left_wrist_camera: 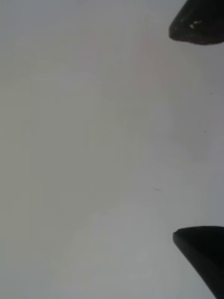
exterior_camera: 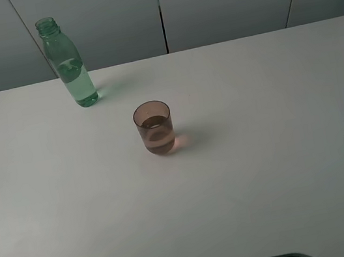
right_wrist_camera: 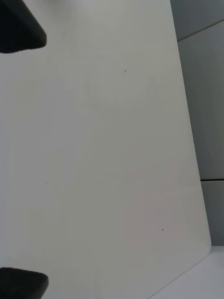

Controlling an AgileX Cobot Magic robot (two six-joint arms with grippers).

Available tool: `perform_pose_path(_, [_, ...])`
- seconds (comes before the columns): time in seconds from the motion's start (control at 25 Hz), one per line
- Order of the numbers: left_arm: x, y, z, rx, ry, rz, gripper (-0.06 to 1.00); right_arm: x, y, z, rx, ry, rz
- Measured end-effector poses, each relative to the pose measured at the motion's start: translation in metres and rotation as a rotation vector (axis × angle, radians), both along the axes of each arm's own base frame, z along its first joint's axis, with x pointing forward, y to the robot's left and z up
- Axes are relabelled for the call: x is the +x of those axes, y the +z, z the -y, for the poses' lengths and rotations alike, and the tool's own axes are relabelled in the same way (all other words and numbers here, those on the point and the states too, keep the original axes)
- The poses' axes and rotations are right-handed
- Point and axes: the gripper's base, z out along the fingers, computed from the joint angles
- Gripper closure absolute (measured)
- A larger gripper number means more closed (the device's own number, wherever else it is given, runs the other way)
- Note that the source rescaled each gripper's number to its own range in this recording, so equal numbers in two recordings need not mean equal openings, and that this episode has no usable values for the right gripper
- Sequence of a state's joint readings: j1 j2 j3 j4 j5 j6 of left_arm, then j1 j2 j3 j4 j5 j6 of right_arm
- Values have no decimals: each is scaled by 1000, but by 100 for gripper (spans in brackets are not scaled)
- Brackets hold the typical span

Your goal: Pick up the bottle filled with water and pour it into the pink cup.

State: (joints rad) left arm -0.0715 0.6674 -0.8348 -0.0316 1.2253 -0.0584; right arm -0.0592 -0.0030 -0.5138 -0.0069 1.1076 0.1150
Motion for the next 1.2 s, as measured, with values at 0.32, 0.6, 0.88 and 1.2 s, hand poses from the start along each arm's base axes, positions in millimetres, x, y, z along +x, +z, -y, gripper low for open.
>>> perform_pose_path(0.32, [-41,-33,-3,30,-45,94,-5,0,0,0,0,0,0])
perform_pose_path(0.6, [-71,-43,-7,55,-57,271,-5,0,0,0,3,-2,0])
perform_pose_path(0.88, [-102,-54,-9,49,-51,466,-5,0,0,0,3,-2,0])
perform_pose_path(1.2, [-103,-55,-9,45,-52,475,-5,0,0,0,5,-3,0])
